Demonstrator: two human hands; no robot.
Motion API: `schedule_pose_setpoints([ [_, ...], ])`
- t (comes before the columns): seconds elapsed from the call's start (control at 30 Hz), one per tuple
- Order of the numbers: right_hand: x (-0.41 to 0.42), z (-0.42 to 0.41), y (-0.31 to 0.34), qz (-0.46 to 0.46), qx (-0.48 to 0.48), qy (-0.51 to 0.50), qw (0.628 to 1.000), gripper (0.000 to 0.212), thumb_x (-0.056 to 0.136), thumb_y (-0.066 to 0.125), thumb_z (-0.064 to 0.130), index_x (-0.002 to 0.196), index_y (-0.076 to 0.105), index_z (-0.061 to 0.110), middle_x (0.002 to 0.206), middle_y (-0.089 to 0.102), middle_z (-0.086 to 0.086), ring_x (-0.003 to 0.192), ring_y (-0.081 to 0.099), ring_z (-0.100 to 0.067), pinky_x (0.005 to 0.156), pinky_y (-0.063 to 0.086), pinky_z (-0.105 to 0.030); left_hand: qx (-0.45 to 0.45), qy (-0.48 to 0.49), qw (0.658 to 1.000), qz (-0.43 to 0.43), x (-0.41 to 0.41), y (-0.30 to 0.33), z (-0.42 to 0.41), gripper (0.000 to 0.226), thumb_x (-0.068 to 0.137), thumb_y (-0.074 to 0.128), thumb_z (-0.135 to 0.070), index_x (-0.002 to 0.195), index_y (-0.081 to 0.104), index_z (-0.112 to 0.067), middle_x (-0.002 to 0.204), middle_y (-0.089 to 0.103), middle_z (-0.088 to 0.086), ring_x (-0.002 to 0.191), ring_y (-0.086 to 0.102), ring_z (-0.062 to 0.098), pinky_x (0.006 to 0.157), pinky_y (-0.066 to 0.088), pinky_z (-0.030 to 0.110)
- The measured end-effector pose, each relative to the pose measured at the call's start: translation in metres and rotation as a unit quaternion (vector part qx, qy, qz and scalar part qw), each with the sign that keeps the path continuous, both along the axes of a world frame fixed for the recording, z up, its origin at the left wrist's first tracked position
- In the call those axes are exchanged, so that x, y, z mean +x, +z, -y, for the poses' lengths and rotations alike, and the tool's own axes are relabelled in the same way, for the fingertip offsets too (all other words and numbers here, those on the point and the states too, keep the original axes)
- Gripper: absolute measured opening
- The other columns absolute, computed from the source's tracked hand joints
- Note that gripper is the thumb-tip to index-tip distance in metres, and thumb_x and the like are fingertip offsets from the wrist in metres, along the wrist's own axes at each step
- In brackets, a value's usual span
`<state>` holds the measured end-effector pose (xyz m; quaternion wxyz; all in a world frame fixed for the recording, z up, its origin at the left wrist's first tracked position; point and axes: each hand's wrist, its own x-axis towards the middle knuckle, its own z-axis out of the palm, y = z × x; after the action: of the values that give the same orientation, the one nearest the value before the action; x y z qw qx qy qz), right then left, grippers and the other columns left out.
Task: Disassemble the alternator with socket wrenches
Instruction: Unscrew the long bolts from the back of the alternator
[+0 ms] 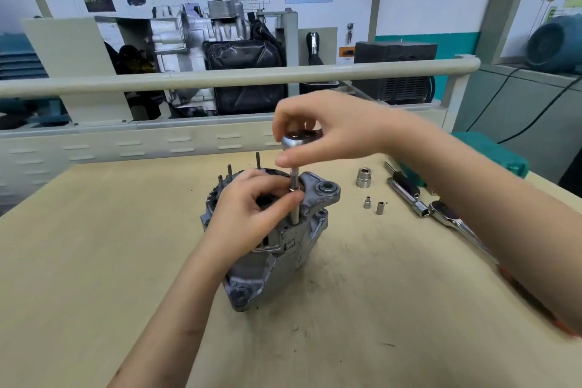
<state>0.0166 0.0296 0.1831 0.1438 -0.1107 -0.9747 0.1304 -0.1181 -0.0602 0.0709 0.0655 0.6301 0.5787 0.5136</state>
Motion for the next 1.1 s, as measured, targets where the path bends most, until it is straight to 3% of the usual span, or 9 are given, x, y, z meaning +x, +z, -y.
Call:
schedule_pose_setpoints([
  [0.1, 0.012, -0.004, 0.02, 0.096, -0.058, -0.001, 0.994, 0.02, 0.087, 0.061, 0.022, 0.107, 0.059, 0.024, 0.09, 0.06, 0.021, 0.078, 0.055, 0.012, 0.071, 0.04, -0.006, 0.006, 0.002, 1.0, -0.012, 0.001, 0.002, -0.001, 0.022, 0.076, 0.072, -0.024, 0.074, 0.061, -0.043, 0.077, 0.059, -0.011, 0.078, 0.054, -0.003, 0.07, 0.041, 0.01],
  [0.23, 0.009, 0.002, 0.024, 0.104, 0.036, -0.035, 0.993, 0.032, 0.087, 0.058, 0.028, 0.119, 0.06, 0.025, 0.107, 0.065, 0.014, 0.094, 0.059, 0.003, 0.085, 0.044, -0.017, 0.011, 0.003, 1.0, -0.002, 0.0, 0.003, 0.0, 0.023, 0.075, 0.072, -0.024, 0.072, 0.059, -0.043, 0.075, 0.058, -0.011, 0.074, 0.053, -0.006, 0.067, 0.039, 0.006],
  [0.4, 0.004, 0.014, 0.022, 0.103, 0.136, -0.09, 0.981, 0.042, 0.078, 0.048, 0.054, 0.099, 0.063, 0.021, 0.071, 0.066, 0.01, 0.064, 0.056, 0.001, 0.058, 0.041, -0.015, 0.01, 0.012, 1.0, -0.001, 0.004, 0.005, 0.001, 0.021, 0.075, 0.072, -0.023, 0.071, 0.06, -0.04, 0.073, 0.057, -0.011, 0.073, 0.052, -0.007, 0.065, 0.04, 0.007],
  [0.5, 0.003, 0.015, 0.019, 0.096, 0.177, -0.101, 0.974, 0.036, 0.082, 0.047, 0.053, 0.095, 0.06, 0.022, 0.063, 0.055, 0.014, 0.055, 0.048, 0.002, 0.049, 0.032, -0.013, 0.016, 0.024, 1.0, -0.009, 0.006, 0.006, 0.002, 0.019, 0.076, 0.071, -0.025, 0.07, 0.06, -0.039, 0.069, 0.055, -0.02, 0.073, 0.052, -0.008, 0.066, 0.038, 0.007],
  [0.57, 0.003, 0.013, 0.02, 0.109, 0.148, -0.092, 0.979, 0.033, 0.085, 0.048, 0.048, 0.101, 0.06, 0.023, 0.07, 0.061, 0.012, 0.06, 0.051, 0.004, 0.053, 0.036, -0.011, 0.006, 0.026, 0.999, -0.033, 0.006, 0.008, 0.004, 0.003, 0.077, 0.068, -0.03, 0.076, 0.066, -0.032, 0.067, 0.053, -0.026, 0.075, 0.051, -0.006, 0.073, 0.04, 0.016],
  [0.67, 0.005, 0.012, 0.023, 0.121, 0.125, -0.073, 0.982, 0.032, 0.088, 0.05, 0.04, 0.111, 0.061, 0.021, 0.087, 0.066, 0.004, 0.077, 0.059, -0.007, 0.071, 0.045, -0.022, -0.019, 0.009, 0.997, -0.072, 0.006, 0.01, 0.005, 0.021, 0.081, 0.065, -0.032, 0.099, 0.07, -0.024, 0.076, 0.051, -0.027, 0.085, 0.048, -0.003, 0.083, 0.04, 0.035],
  [0.77, 0.005, 0.014, 0.024, 0.124, 0.115, -0.053, 0.984, 0.031, 0.089, 0.05, 0.036, 0.111, 0.063, 0.017, 0.095, 0.067, 0.0, 0.087, 0.06, -0.017, 0.077, 0.042, -0.033, -0.017, 0.017, 0.995, -0.1, 0.007, 0.009, 0.005, 0.026, 0.08, 0.066, -0.032, 0.104, 0.069, -0.022, 0.077, 0.049, -0.024, 0.085, 0.046, -0.003, 0.083, 0.039, 0.036],
  [0.97, 0.006, 0.021, 0.01, 0.072, 0.089, -0.092, 0.989, 0.023, 0.089, 0.048, 0.043, 0.097, 0.056, 0.023, 0.073, 0.055, 0.013, 0.064, 0.05, 0.001, 0.058, 0.039, -0.018, 0.037, 0.052, 0.992, -0.113, 0.011, 0.004, 0.002, 0.026, 0.078, 0.066, -0.035, 0.079, 0.071, -0.009, 0.066, 0.051, -0.016, 0.075, 0.049, 0.014, 0.072, 0.039, 0.037],
  [1.1, -0.002, 0.028, -0.015, -0.049, 0.21, -0.163, 0.963, 0.038, 0.08, 0.049, 0.06, 0.08, 0.04, 0.023, 0.061, 0.041, 0.012, 0.059, 0.041, -0.011, 0.048, 0.028, -0.025, 0.061, 0.065, 0.987, -0.13, 0.012, 0.0, 0.0, 0.05, 0.075, 0.05, -0.05, 0.06, 0.06, -0.004, 0.054, 0.05, 0.001, 0.062, 0.046, 0.016, 0.058, 0.039, 0.034],
])
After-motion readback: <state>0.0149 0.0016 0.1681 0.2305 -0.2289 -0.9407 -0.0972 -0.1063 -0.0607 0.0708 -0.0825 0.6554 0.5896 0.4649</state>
